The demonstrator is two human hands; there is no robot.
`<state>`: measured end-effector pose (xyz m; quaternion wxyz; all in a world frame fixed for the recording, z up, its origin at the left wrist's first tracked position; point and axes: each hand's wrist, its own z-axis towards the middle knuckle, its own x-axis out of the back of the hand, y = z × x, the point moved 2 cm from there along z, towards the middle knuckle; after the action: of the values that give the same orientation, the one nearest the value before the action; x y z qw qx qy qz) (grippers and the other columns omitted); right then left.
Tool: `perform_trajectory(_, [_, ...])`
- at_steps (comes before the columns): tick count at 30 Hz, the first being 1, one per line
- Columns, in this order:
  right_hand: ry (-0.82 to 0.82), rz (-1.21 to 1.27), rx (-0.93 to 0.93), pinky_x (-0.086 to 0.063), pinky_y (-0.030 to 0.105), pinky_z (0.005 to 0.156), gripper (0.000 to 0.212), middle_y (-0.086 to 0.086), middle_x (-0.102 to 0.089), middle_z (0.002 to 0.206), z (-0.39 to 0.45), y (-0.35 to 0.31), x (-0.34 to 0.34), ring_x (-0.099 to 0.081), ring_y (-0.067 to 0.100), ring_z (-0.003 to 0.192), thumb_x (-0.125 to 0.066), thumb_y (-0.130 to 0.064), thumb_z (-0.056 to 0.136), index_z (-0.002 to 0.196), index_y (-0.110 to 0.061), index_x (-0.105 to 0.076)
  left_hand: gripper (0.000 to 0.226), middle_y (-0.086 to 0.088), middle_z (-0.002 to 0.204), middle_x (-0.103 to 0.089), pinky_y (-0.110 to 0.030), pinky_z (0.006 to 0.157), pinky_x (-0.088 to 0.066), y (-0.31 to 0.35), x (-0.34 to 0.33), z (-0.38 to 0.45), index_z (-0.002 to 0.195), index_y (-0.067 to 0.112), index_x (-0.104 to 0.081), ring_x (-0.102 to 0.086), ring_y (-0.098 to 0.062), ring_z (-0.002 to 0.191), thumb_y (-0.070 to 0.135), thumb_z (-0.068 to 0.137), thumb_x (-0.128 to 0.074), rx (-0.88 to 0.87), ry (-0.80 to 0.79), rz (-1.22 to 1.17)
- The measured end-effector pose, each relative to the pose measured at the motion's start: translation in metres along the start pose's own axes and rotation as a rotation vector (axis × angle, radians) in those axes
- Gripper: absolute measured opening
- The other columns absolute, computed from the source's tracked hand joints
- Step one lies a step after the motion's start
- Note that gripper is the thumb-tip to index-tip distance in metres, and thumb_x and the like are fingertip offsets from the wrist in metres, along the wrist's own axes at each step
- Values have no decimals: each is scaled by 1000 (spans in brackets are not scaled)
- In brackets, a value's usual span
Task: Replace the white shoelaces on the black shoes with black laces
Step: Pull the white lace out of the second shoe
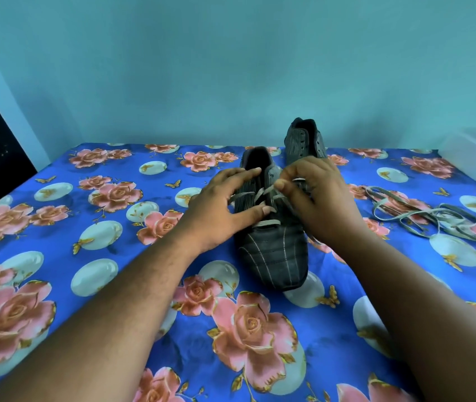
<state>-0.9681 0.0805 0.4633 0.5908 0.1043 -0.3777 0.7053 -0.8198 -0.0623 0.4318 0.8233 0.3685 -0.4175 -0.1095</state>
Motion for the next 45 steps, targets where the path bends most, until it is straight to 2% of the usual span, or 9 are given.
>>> perform_trajectory(4, [254, 229, -198, -36, 11, 72, 9, -8, -60, 90, 4, -6, 19, -52, -1, 82, -58, -28, 102, 94, -25, -57, 76, 22, 146, -41, -50, 114, -39, 2, 2, -3, 136, 65, -39, -47, -8, 134, 82, 66, -63, 15, -5, 0])
perform_trajectory(8, [426, 245, -310, -39, 17, 74, 11, -11, -56, 87, 5, 3, 27, -50, -4, 81, -52, -27, 104, 96, -20, -54, 79, 19, 146, -43, -49, 116, -38, 1, 1, -2, 140, 59, -41, -45, -5, 136, 81, 69, -63, 2, -1, 1])
perform_trajectory(12, [252, -56, -246, -40, 43, 91, 28, 2, -57, 116, -1, 8, 13, -52, 26, 110, -52, -37, 97, 117, -18, -58, 79, 19, 144, -44, -50, 115, -38, -1, 1, 0, 141, 56, -42, -45, -5, 135, 82, 69, -63, -4, 0, 13])
perform_trajectory(17, [-103, -225, -70, -36, 48, 99, 38, -6, -54, 126, -6, -8, -8, -42, 24, 126, -51, -63, 90, 112, -35, -64, 81, 18, 144, -46, -49, 114, -39, -1, 1, 0, 143, 53, -44, -46, -5, 135, 82, 70, -62, -9, -4, 11])
perform_trajectory(29, [372, 303, -234, -44, 29, 86, 9, 3, -59, 99, 2, -9, 17, -54, 13, 95, -57, -29, 101, 93, -26, -57, 76, 20, 146, -43, -51, 114, -39, 4, 3, -3, 138, 62, -40, -47, -7, 133, 81, 67, -63, 12, 0, -5])
perform_trajectory(34, [239, -6, -192, -39, 41, 97, 29, 0, -55, 122, -1, -7, 10, -48, 22, 116, -62, -39, 92, 117, -24, -60, 79, 18, 145, -44, -50, 114, -39, 1, 2, -2, 139, 59, -41, -47, -6, 132, 83, 67, -62, 5, 6, 8])
perform_trajectory(38, [-26, -159, -99, -40, 49, 97, 36, -8, -58, 116, -5, -9, -5, -45, 23, 119, -57, -65, 88, 106, -35, -67, 80, 16, 143, -47, -50, 113, -40, -1, 0, 0, 143, 53, -45, -46, -6, 135, 82, 70, -63, -16, 6, 5])
perform_trajectory(41, [-65, -89, -37, -44, 54, 91, 29, -12, -60, 103, -6, -10, -10, -49, 23, 112, -55, -55, 92, 99, -30, -68, 79, 17, 143, -47, -49, 113, -40, -1, 0, 0, 143, 53, -45, -46, -6, 136, 81, 71, -63, -23, 3, 2])
perform_trajectory(45, [71, 147, -3, -44, 33, 87, 8, -18, -58, 90, -2, -18, -1, -54, 12, 97, -61, -28, 98, 90, -29, -59, 77, 21, 145, -44, -49, 113, -40, 3, 2, -2, 139, 59, -43, -48, -7, 132, 79, 69, -64, 7, 1, -6])
